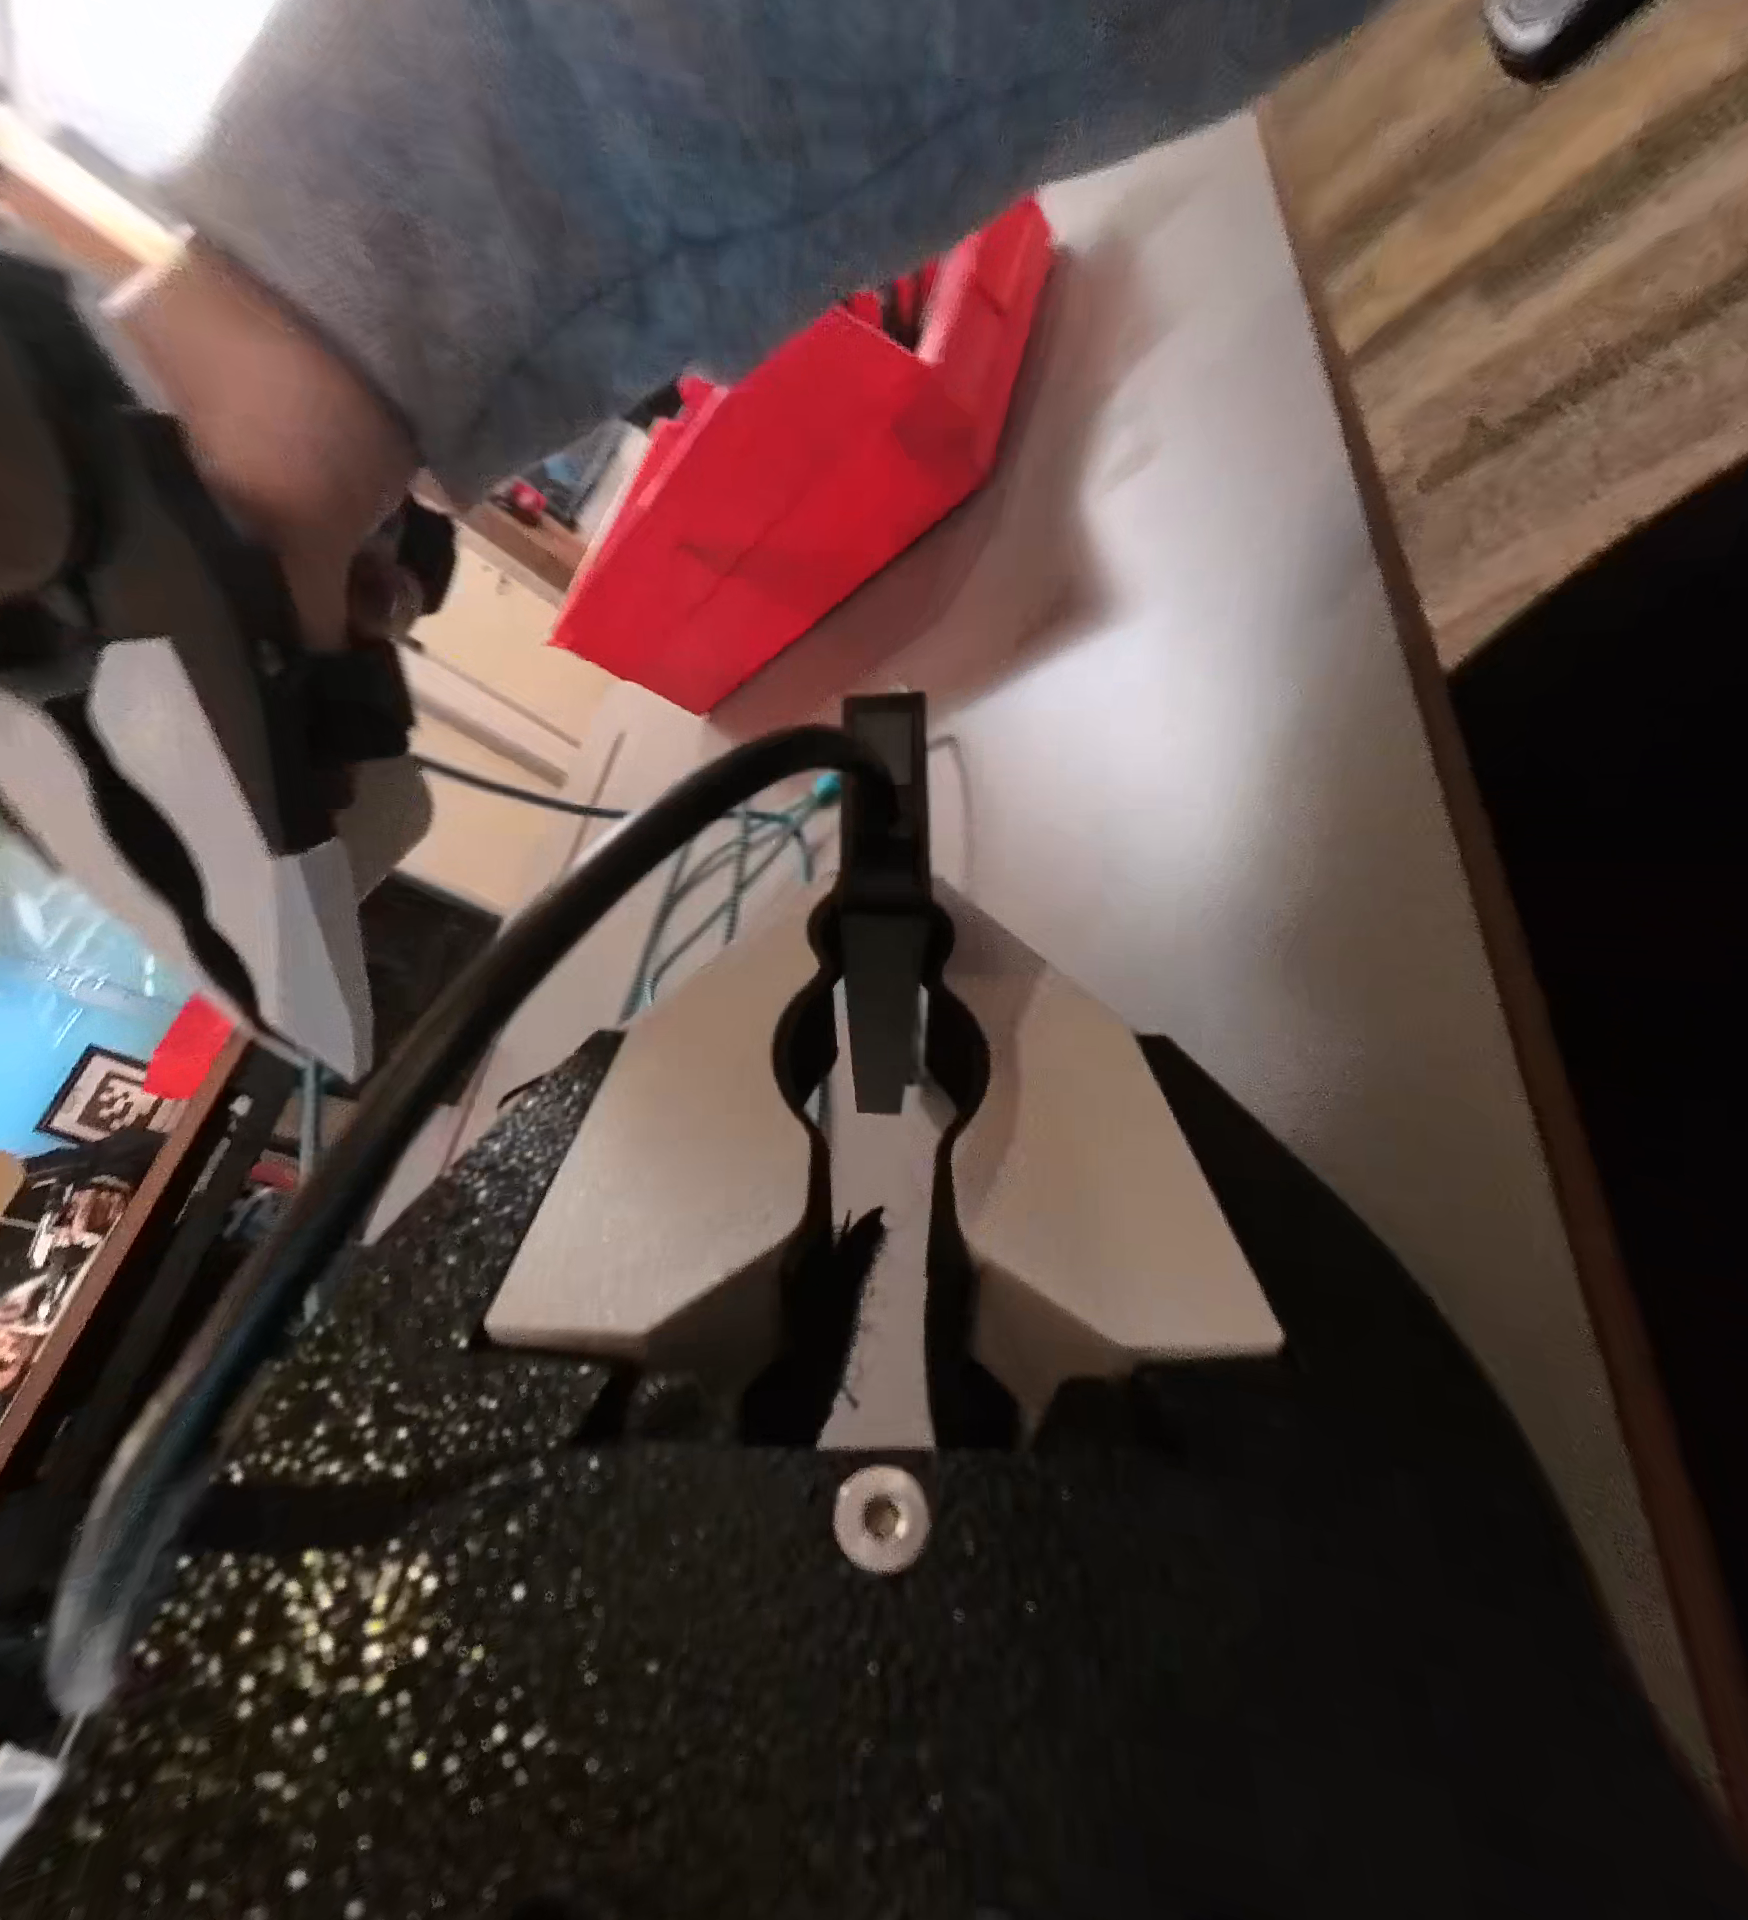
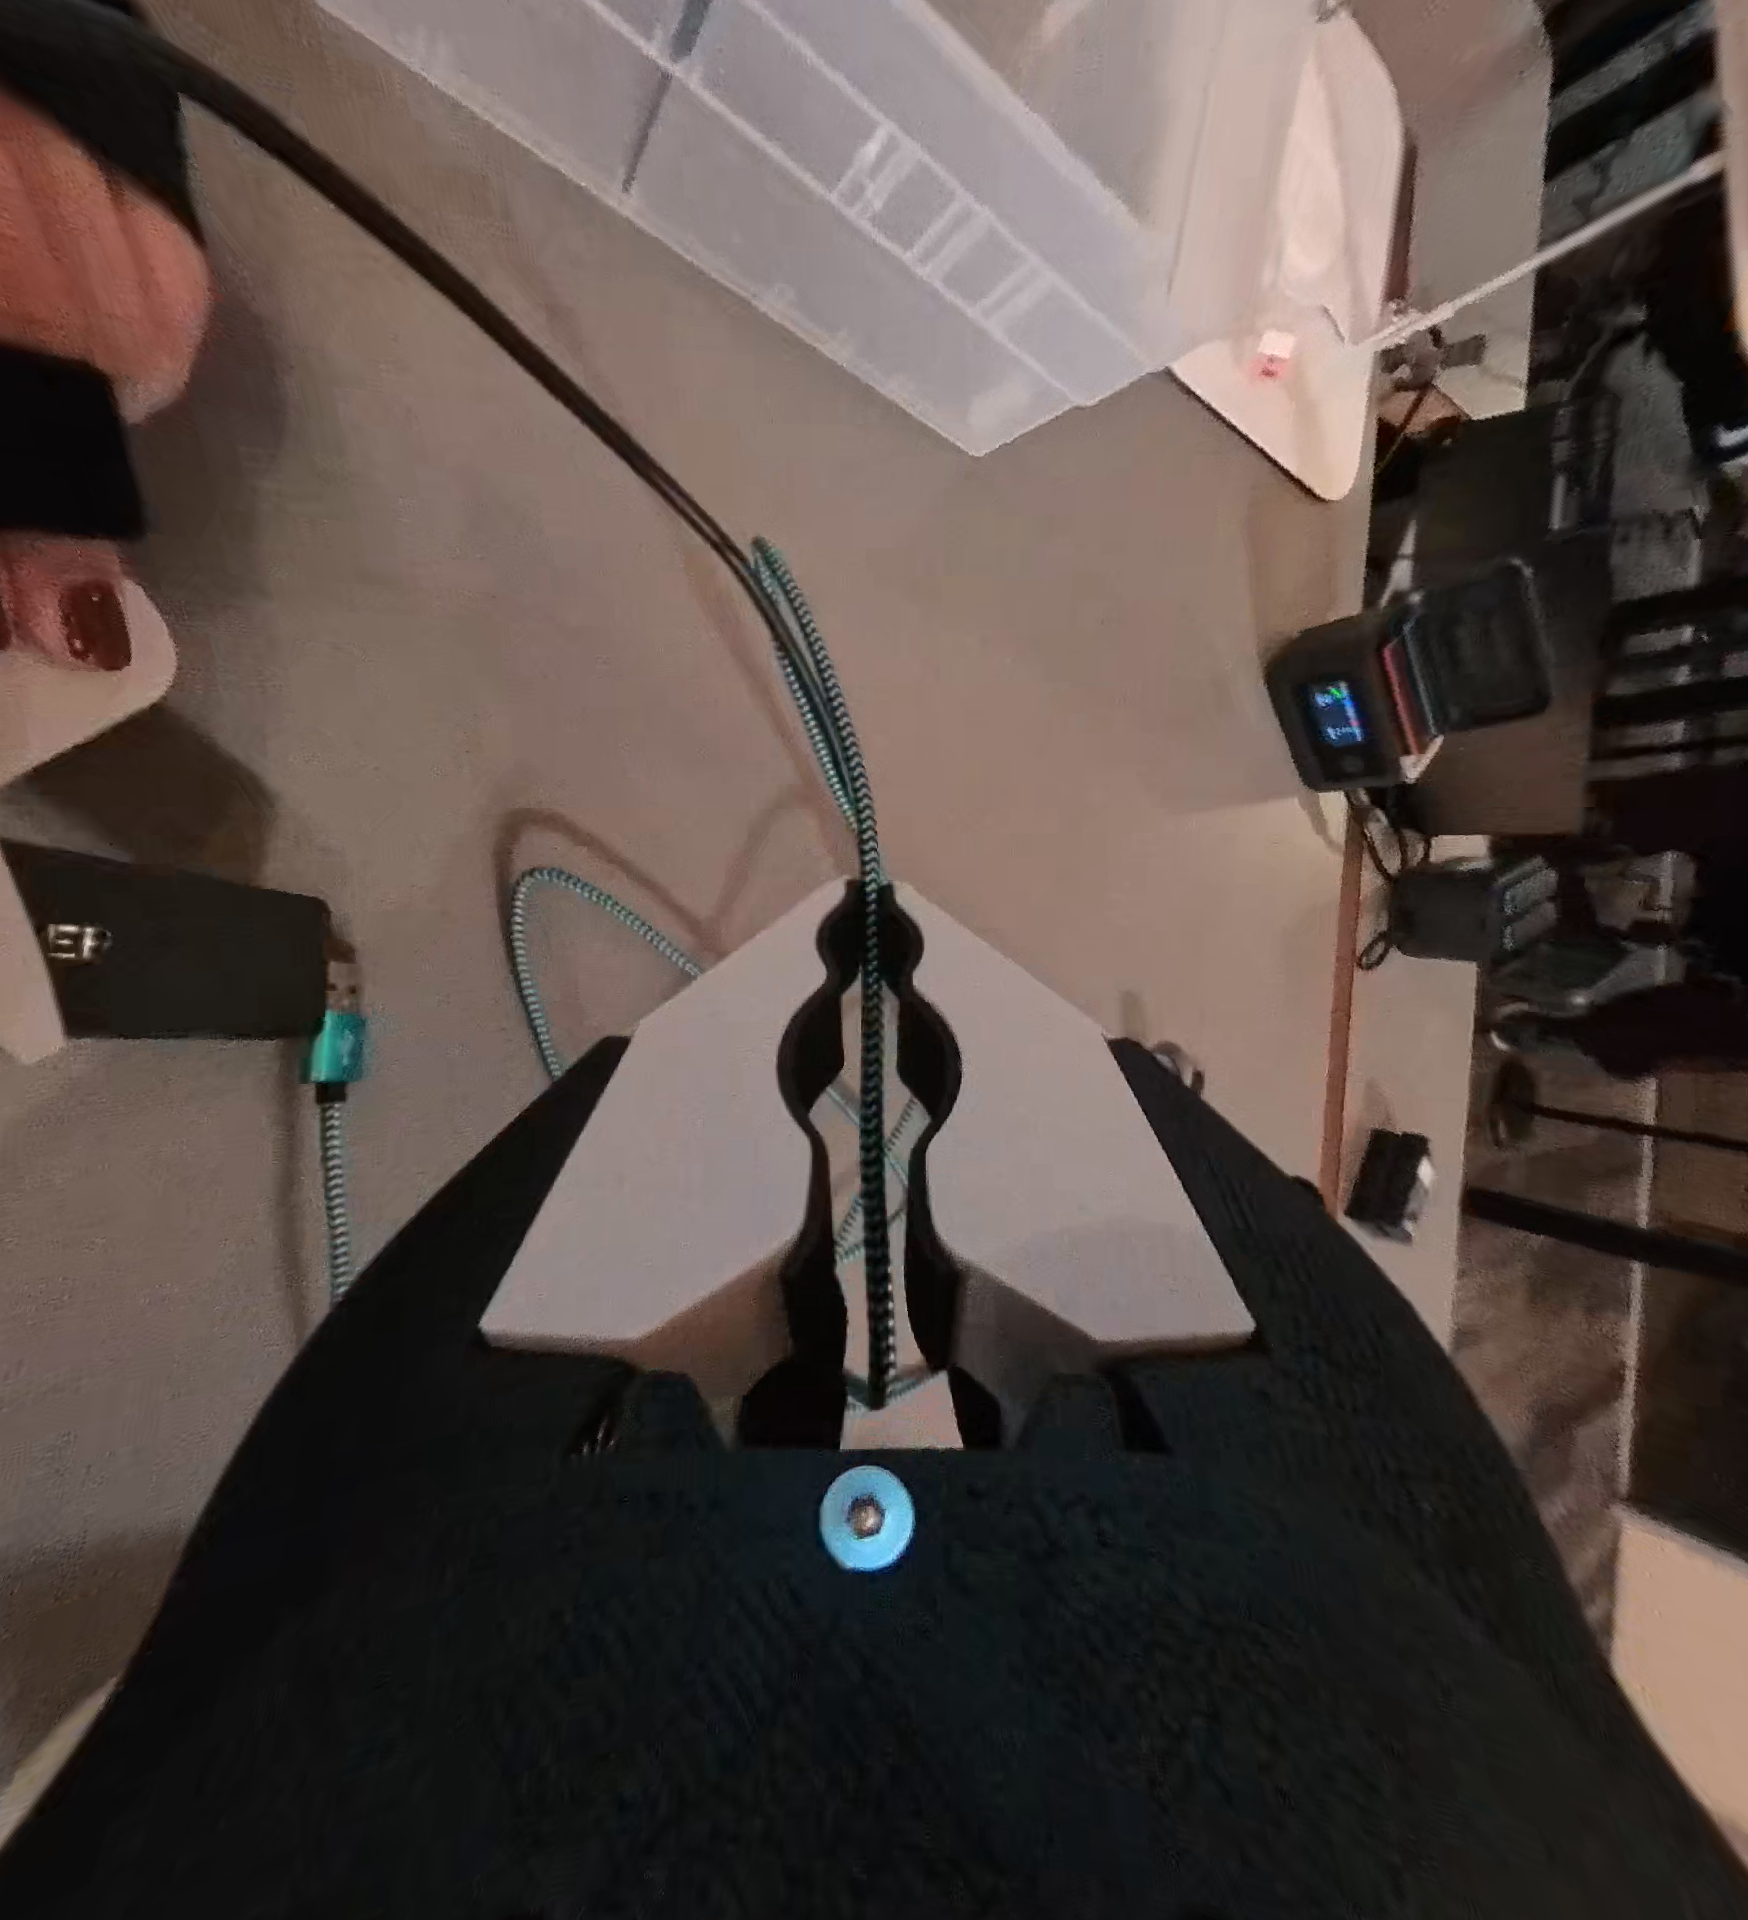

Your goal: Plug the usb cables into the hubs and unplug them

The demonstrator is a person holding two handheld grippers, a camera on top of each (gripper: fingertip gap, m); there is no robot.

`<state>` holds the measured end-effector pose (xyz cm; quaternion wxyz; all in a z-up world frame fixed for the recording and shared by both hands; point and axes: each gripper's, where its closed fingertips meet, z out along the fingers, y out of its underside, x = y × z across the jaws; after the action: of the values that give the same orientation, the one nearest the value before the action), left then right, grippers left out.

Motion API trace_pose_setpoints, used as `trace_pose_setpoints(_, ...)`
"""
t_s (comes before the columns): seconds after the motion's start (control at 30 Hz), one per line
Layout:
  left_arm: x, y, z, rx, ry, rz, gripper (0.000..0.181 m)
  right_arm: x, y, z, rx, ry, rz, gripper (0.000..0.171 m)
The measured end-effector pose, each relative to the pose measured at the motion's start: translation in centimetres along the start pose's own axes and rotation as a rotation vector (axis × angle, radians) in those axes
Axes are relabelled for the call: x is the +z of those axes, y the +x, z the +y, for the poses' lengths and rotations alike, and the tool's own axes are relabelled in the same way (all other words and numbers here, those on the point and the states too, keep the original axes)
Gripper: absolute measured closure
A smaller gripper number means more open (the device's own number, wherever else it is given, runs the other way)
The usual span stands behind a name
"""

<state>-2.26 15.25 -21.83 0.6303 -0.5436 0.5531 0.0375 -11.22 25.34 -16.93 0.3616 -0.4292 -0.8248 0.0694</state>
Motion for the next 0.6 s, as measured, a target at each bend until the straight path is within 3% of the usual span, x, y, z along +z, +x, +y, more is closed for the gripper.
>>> trace_pose_setpoints(0.17,-2.4,-4.7,-1.0,-0.096,0.102,-0.244,0.174,-2.3,3.4,2.3,0.082,-0.071,0.132,0.171)
trace_pose_setpoints(0.33,-5.2,-9.5,0.7,-0.275,0.113,-0.489,0.174,-5.7,6.5,4.9,0.184,-0.114,0.309,0.171)
trace_pose_setpoints(0.6,-7.4,-12.5,4.7,-0.598,0.103,-0.616,0.174,-15.8,12.5,10.2,0.355,-0.111,0.708,0.171)
